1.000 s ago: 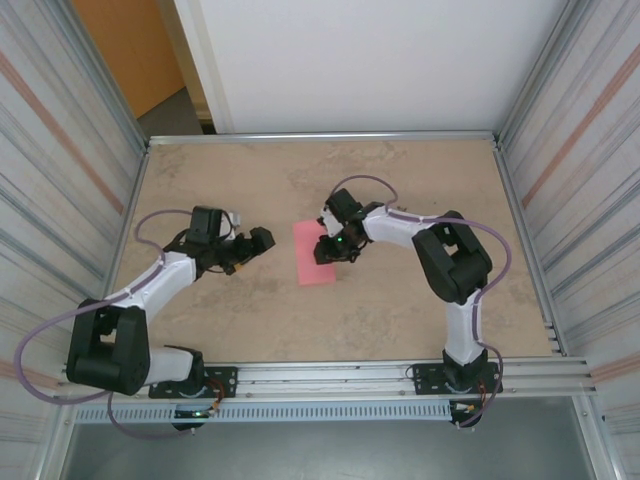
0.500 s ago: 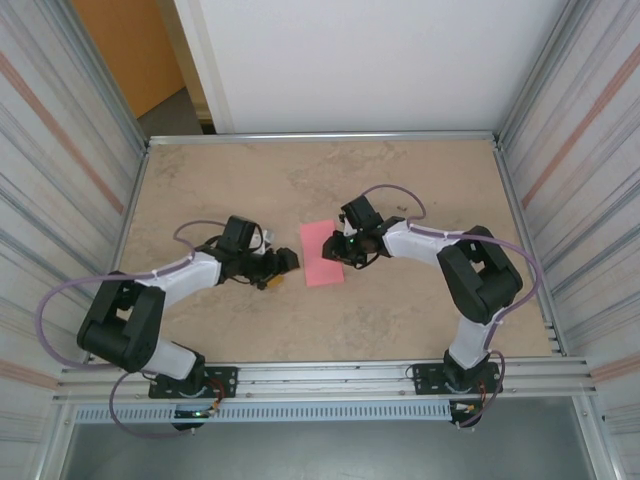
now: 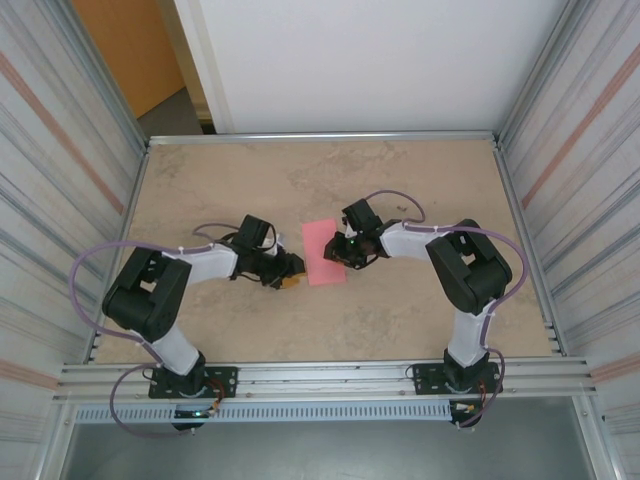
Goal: Fold a paper plane with a square sheet of paper (pick it up from the middle)
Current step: Third fold the triangle at the center of the table.
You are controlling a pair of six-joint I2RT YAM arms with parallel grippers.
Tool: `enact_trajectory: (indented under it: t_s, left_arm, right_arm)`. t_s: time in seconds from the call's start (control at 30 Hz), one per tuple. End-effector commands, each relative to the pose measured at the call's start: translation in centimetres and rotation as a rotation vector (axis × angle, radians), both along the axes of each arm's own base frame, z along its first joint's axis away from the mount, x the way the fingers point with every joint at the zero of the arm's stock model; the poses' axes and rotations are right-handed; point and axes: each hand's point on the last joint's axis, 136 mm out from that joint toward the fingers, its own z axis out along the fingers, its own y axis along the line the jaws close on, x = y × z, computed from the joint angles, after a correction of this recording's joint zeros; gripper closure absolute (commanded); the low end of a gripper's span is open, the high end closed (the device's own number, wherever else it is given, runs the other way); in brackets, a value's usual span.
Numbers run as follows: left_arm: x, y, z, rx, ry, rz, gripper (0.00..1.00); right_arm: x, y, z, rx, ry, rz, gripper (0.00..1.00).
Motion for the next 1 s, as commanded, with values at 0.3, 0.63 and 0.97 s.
enact_trajectory:
  t_s: [0.3, 0.63, 0.97]
  left_arm:
    - [0.8, -2.2, -0.1, -0.039, 0.015, -0.059, 0.72]
    - [1.6, -3.1, -0.3, -0.024, 0.014, -0.087, 0.71]
    - [4.7, -2.0, -0.2, -0.034, 0.015, -0.032, 0.74]
  right_arm:
    - [-2.2, -2.2, -2.8, -0.032, 0.096, -0.032, 0.74]
    - [-2.4, -2.7, -2.9, -0.036, 0.091, -0.023, 0.74]
    - [-2.2, -2.9, -2.6, -0.024, 0.065, -0.016, 0.72]
